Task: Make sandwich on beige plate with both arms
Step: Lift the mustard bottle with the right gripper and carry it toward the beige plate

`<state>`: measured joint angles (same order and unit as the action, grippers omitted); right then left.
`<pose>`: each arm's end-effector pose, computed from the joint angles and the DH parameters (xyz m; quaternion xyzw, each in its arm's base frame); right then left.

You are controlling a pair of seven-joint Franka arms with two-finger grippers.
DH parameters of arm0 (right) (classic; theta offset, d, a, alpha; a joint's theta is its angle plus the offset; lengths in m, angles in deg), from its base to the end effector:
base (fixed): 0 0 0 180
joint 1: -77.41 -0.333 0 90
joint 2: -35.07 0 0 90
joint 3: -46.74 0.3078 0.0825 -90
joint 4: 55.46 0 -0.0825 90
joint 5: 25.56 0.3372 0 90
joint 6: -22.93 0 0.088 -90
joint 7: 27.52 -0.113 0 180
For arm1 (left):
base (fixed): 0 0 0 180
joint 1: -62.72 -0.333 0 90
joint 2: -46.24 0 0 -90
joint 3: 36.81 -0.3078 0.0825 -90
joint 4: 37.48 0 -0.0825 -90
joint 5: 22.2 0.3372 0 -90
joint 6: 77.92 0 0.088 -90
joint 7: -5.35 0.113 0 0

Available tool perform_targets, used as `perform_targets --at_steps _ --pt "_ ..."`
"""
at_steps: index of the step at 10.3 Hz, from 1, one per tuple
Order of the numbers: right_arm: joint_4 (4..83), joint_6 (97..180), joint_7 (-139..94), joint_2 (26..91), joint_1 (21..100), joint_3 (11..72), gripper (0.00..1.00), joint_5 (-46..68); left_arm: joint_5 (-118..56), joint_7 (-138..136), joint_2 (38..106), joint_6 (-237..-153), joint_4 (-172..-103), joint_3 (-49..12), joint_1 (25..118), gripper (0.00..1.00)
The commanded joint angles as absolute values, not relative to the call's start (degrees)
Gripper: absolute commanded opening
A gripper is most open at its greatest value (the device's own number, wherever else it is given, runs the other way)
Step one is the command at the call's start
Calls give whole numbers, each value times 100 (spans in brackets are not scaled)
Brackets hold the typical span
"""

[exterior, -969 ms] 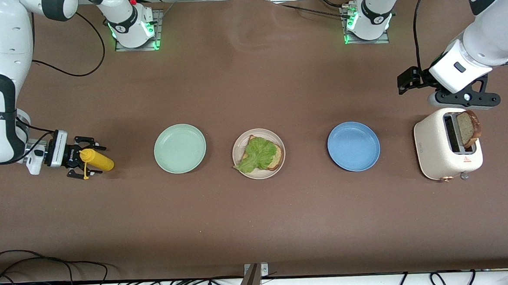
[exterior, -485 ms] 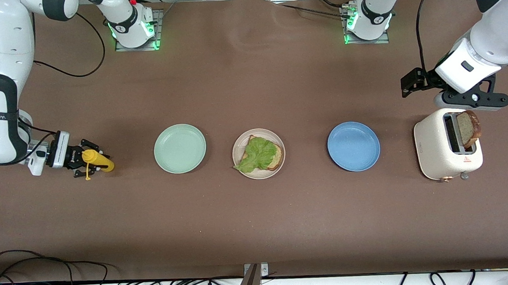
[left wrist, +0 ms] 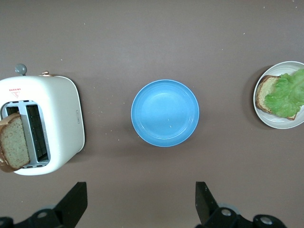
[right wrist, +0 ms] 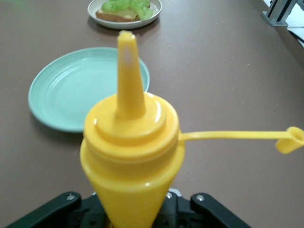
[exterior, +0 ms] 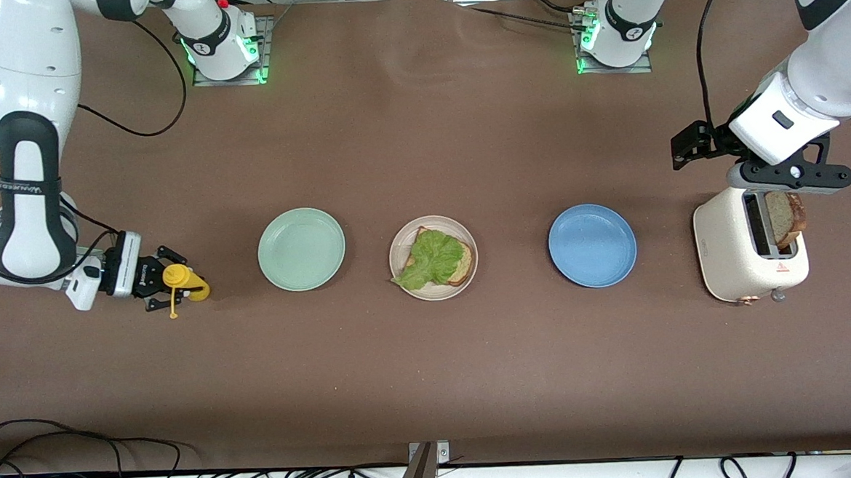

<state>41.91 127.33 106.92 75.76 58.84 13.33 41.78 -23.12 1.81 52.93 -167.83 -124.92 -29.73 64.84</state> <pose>0.6102 -0.0350 0.2388 -0.6646 -0.6521 -0.2637 0.2521 0.5327 -0.0842 0.5684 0.9980 -0.0489 -0.0378 0.0111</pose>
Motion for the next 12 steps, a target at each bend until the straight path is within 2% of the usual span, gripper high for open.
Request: perform_targets --at_steps 1,2,4,9,12 --pt "4157 12883 9829 7453 4664 452 0 4185 -2343 227 5371 -16722 -12318 -2977 6501 100" --pt "4113 12963 9347 7470 3708 -284 0 4185 -2352 218 5380 -16722 -12318 -2977 6501 100" --pt "4008 13164 8450 7532 2604 -1036 0 4011 -2387 201 5468 -16730 -12309 -2969 6518 100" --pt "2858 13744 5470 7838 1380 -1030 0 2115 -2387 227 5714 -16739 -12028 -2969 6545 100" --pt "2742 14114 4397 8216 712 -1021 0 718 -2379 227 5714 -16739 -12019 -2969 6545 100"
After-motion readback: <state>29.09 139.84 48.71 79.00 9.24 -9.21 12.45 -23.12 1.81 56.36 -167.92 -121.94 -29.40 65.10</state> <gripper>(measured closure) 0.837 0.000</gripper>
